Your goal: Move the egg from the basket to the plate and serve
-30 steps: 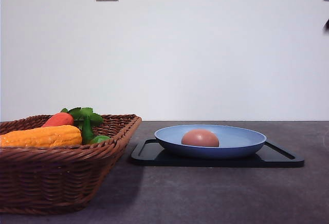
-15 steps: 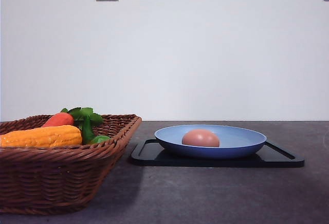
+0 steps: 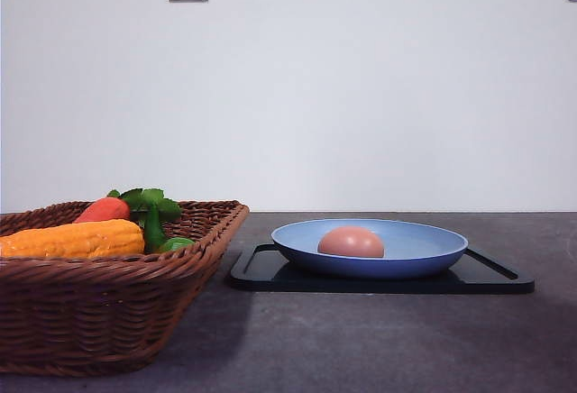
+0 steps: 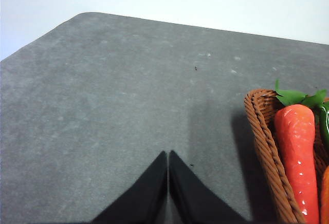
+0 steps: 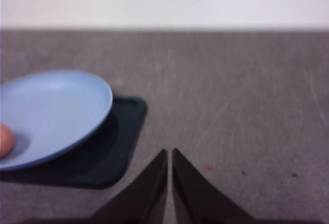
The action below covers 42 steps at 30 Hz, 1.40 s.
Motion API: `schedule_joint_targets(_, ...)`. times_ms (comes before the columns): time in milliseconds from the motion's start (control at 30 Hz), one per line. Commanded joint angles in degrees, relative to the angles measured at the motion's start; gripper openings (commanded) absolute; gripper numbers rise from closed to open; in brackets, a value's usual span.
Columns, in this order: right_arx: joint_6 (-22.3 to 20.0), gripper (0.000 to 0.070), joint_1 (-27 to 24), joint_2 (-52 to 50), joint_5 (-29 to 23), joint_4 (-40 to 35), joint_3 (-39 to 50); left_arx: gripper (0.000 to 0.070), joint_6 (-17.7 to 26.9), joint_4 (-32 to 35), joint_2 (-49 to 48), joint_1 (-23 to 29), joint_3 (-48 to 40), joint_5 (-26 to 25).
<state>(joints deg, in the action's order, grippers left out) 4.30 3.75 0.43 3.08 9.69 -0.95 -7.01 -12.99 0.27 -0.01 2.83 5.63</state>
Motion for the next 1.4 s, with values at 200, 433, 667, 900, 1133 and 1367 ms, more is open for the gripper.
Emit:
schedule_joint_targets(200,1.0,0.0,0.1,-0.2,-0.2,-2.5,0.2,0.0,-0.1,-0.7,-0.1,0.1,-1.3,-0.1)
schedule_joint_targets(433,1.0,0.0,0.1,-0.2,-0.3,-4.1,0.2,0.0,-0.1,-0.7,-0.1,0.1,-1.3,-0.1)
schedule_joint_targets(667,1.0,0.0,0.1,-0.2,-0.3,-4.1,0.2,0.0,-0.1,-0.7,-0.1,0.1,-1.3,-0.1)
schedule_joint_targets(900,1.0,0.0,0.1,-0.2,-0.3,-4.1,0.2,0.0,-0.1,-0.7,-0.1,0.1,-1.3,-0.1)
schedule_joint_targets(1133,1.0,0.0,0.1,-0.2,-0.3,-4.1,0.2,0.0,-0.1,-0.7,-0.1,0.1,-1.3,-0.1)
schedule_joint_targets(1367,1.0,0.0,0.1,-0.2,-0.3,-4.1,0.2,0.0,-0.1,-0.7,-0.1,0.1,-1.3,-0.1)
